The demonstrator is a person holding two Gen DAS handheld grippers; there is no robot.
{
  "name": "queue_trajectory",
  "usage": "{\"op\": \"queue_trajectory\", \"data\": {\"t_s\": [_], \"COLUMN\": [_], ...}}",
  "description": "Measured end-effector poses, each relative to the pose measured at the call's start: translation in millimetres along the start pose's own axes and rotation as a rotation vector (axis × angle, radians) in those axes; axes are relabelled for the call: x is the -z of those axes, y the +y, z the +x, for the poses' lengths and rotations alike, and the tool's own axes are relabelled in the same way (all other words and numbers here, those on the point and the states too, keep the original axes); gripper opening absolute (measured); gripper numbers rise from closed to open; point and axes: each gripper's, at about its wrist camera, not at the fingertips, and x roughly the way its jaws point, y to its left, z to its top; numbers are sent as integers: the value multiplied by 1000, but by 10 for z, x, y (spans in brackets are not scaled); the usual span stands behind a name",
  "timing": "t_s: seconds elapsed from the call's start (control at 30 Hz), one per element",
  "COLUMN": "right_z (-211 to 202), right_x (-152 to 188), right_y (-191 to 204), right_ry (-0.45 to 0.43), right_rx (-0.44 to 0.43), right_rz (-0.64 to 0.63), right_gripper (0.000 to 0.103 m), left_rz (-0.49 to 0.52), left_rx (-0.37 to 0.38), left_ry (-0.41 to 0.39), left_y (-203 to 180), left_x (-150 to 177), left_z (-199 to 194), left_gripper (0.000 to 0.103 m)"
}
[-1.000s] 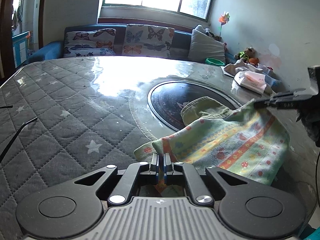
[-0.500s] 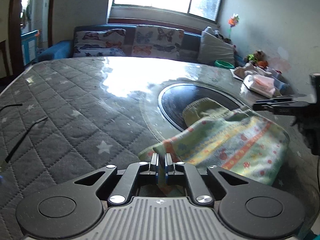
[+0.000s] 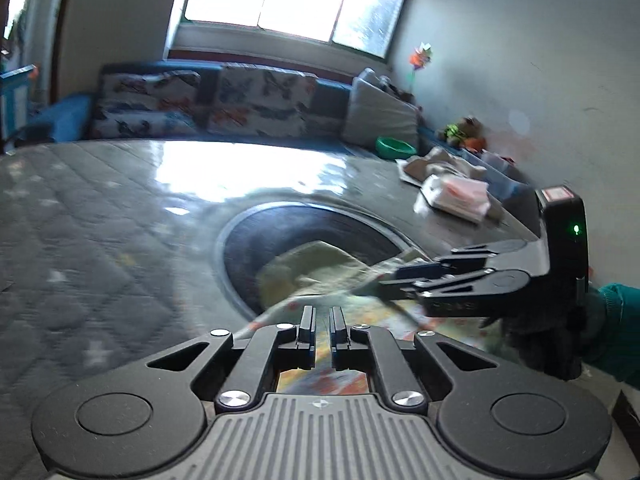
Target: Fold clothes
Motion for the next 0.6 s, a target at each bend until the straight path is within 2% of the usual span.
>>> {"op": "queue_trajectory", "data": {"t_s": [0.1,0.27,0.33,0.47,0.6], "right_z": [27,-49,-123,-220,-310], "right_x": [-10,-17,7,101,216], "right_y": [-4,25,64,200,347], "right_ry": [-5,-22,-32,-20,-22], "right_rx": [11,-3,-22,-65,-53], "right_rz": [-7,-20,-29,-68,-123], "right_gripper": [47,50,59,59,59], "left_rz": [-28,-78,-99,-92,-83], "left_rx": [12,-24,-18,-23,-37], "left_ry": [48,98,105,109,111], "left_y": [-4,110,150,136,107], "left_x": [-19,-7,2,4,-1], "left_z": [261,491,511,515,523], "left_gripper": [8,8,8,8,8]}}
